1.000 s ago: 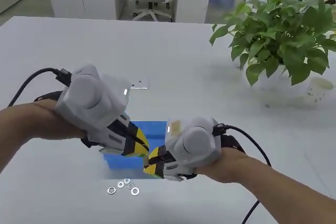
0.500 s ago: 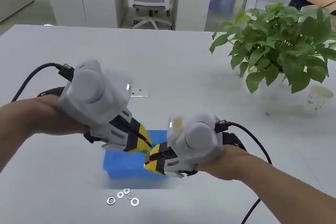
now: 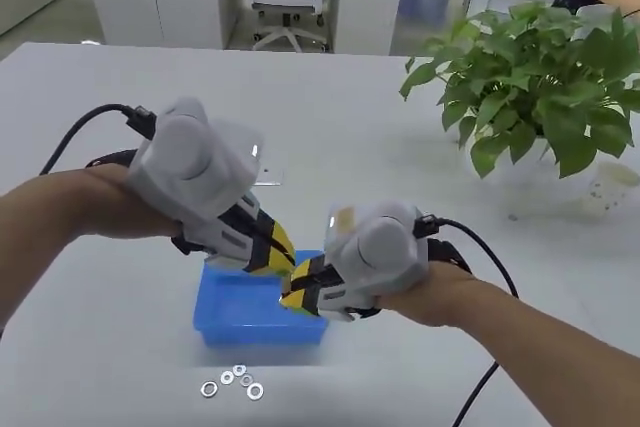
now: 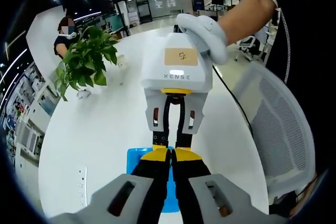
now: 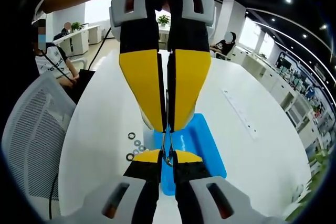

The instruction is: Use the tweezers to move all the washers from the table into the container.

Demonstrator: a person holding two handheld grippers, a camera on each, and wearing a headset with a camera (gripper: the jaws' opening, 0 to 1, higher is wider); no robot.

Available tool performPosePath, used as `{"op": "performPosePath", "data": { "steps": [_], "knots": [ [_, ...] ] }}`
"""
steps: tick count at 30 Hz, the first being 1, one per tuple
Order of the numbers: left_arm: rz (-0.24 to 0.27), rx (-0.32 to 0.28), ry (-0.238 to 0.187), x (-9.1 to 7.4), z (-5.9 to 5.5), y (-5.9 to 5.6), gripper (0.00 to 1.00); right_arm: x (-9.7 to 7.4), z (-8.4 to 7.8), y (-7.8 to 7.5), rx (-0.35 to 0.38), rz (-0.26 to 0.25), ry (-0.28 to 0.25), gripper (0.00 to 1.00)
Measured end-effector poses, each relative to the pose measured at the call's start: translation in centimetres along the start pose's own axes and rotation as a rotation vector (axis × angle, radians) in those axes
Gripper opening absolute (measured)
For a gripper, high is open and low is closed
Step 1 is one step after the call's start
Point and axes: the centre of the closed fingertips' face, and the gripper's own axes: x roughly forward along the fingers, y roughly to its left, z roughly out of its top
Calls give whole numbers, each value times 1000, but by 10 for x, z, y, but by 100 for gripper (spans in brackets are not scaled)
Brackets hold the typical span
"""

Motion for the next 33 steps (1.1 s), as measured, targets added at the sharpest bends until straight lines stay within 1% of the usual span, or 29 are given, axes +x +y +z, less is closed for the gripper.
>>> {"op": "performPosePath", "data": {
  "steps": [5, 16, 26, 33],
  "knots": [
    [4, -2, -2, 4, -3, 7, 5, 4, -6, -9, 5, -2, 4, 10],
    [0, -13, 2, 18, -15, 22, 5, 15, -21, -23, 23, 5, 9, 10],
    [-16, -26, 13, 35, -28, 32, 5, 28, -37, -30, 40, 23, 20, 10],
    [-29, -38, 16, 46, -37, 35, 5, 36, -49, -31, 61, 36, 17, 10]
  ]
}}
